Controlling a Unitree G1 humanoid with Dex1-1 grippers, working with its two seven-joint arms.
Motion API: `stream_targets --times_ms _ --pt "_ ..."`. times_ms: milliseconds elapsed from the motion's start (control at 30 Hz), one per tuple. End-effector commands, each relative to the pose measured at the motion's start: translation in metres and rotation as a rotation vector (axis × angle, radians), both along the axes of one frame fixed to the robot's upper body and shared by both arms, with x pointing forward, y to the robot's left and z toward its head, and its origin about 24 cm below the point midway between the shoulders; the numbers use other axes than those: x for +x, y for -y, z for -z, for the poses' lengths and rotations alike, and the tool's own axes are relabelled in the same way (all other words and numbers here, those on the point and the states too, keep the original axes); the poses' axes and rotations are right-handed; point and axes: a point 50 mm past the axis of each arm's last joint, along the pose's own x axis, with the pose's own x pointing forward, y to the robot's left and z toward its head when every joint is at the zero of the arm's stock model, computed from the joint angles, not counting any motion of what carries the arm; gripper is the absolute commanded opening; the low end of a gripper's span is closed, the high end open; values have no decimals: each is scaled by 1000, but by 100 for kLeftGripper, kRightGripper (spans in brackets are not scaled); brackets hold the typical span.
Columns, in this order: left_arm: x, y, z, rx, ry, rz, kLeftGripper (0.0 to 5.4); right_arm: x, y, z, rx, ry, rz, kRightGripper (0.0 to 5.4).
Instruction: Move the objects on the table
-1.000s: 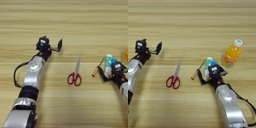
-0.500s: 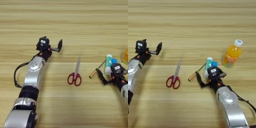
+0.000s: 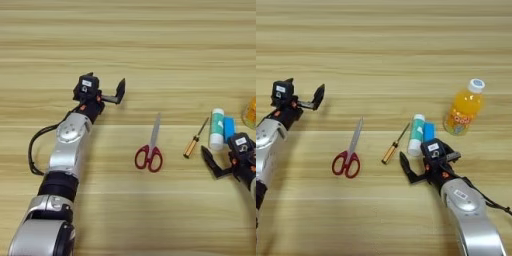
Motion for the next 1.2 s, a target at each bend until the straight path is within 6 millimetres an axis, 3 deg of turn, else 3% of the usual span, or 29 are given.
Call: stream_targets --times_ms 33,900,1200 --pt "3 4 -3 -3 11 7 540 -1 0 5 0 -31 -3 537" --pt "1 4 -3 -3 13 9 540 16 -5 20 10 -40 -14 537" --pt "1 4 -3 -2 12 8 540 19 -6 22 16 -43 -9 417"
